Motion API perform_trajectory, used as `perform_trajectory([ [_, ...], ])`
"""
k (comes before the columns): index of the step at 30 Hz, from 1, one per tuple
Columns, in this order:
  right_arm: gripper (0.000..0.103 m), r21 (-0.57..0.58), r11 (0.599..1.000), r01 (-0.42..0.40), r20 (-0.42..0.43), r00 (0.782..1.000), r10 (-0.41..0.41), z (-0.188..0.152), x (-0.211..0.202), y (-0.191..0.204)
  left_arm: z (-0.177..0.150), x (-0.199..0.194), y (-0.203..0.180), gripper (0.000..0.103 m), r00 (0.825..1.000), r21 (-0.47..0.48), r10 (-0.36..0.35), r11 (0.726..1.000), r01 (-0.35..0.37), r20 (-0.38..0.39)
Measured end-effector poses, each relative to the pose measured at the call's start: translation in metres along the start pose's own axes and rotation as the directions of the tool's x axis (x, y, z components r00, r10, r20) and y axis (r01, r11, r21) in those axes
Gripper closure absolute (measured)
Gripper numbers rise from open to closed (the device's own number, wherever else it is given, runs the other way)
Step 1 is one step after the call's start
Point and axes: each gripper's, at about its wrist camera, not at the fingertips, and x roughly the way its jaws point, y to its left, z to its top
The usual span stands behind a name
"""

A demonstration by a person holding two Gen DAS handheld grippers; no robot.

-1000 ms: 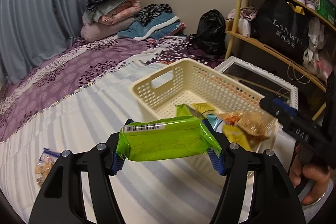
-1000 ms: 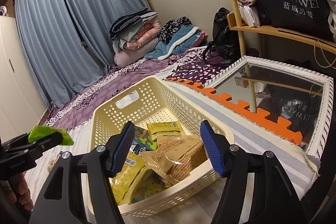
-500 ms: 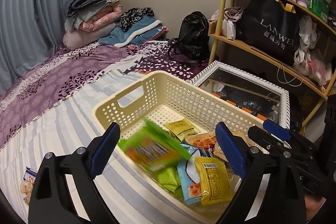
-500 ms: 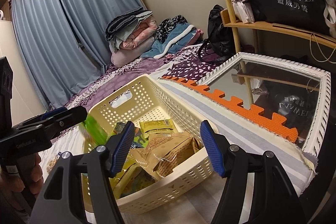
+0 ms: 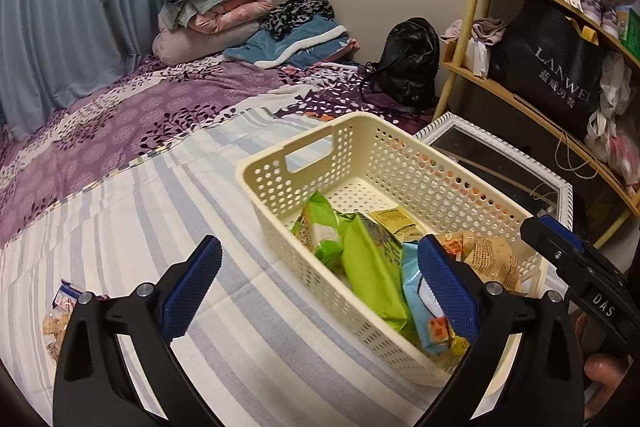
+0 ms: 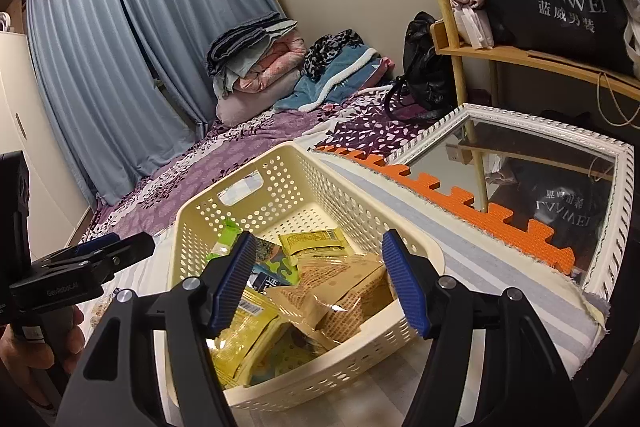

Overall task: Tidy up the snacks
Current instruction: 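Lower the green packet into the basket and open the left gripper, then move both grippers back toward the cookie bag and blue packet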

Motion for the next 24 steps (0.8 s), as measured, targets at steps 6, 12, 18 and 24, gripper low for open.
perform_trajectory([
  [6,0.028,-0.011,1.0,-0.008,0.006,1.0,0.008,0.002,-0.004,0.012,-0.007,-0.006,0.014,0.003,0.999,-0.017,0.036,0.999,-0.036,-0.003],
  [12,0.024,-0.042,0.999,-0.029,0.005,1.0,0.029,0.001,-0.008,0.029,-0.015,-0.015,0.027,0.003,0.998,-0.04,0.06,0.997,-0.06,-0.004],
  [18,0.024,-0.087,0.994,-0.061,-0.001,0.998,0.061,-0.002,-0.011,0.054,-0.026,-0.027,0.05,0.003,0.995,-0.079,0.096,0.992,-0.096,-0.003],
  [24,0.02,-0.131,0.987,-0.095,-0.014,0.995,0.094,-0.007,-0.014,0.076,-0.039,-0.036,0.076,0.003,0.991,-0.136,0.136,0.981,-0.136,-0.015],
])
